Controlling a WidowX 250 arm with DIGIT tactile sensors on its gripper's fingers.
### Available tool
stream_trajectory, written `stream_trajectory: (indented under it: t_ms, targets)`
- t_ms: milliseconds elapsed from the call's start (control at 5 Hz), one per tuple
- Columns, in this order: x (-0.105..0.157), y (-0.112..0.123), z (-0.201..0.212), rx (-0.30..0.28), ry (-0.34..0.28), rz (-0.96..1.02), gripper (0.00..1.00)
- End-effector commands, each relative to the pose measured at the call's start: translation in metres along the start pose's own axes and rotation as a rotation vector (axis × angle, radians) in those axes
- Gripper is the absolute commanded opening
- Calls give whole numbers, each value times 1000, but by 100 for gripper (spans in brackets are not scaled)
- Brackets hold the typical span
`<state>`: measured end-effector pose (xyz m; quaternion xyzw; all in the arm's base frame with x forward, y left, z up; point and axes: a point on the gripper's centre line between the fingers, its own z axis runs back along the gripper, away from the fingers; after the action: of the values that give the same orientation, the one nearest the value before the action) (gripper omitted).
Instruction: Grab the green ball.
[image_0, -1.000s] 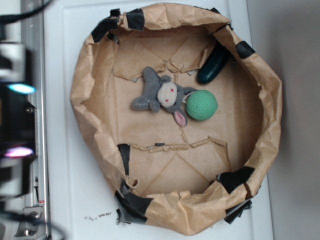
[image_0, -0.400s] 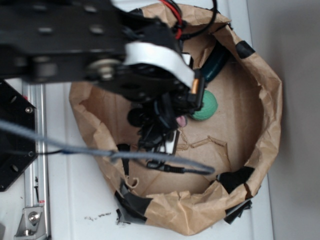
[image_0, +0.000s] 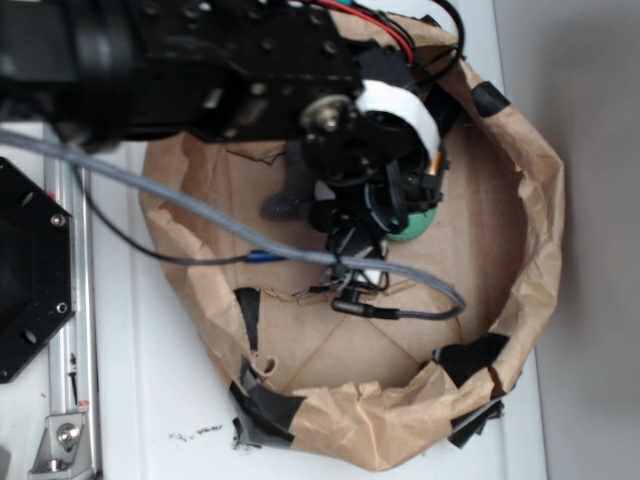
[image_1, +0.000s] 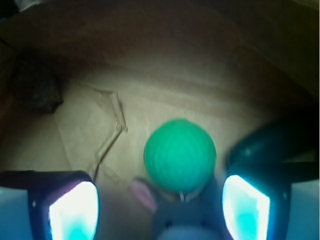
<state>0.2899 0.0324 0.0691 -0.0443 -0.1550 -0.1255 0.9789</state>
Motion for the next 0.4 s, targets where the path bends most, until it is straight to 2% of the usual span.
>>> stream_trajectory:
  t_ms: [0,200]
  targets:
    - [8,-12,-37,110,51,-187,0]
    - [5,-6,-35,116,39,-154,0]
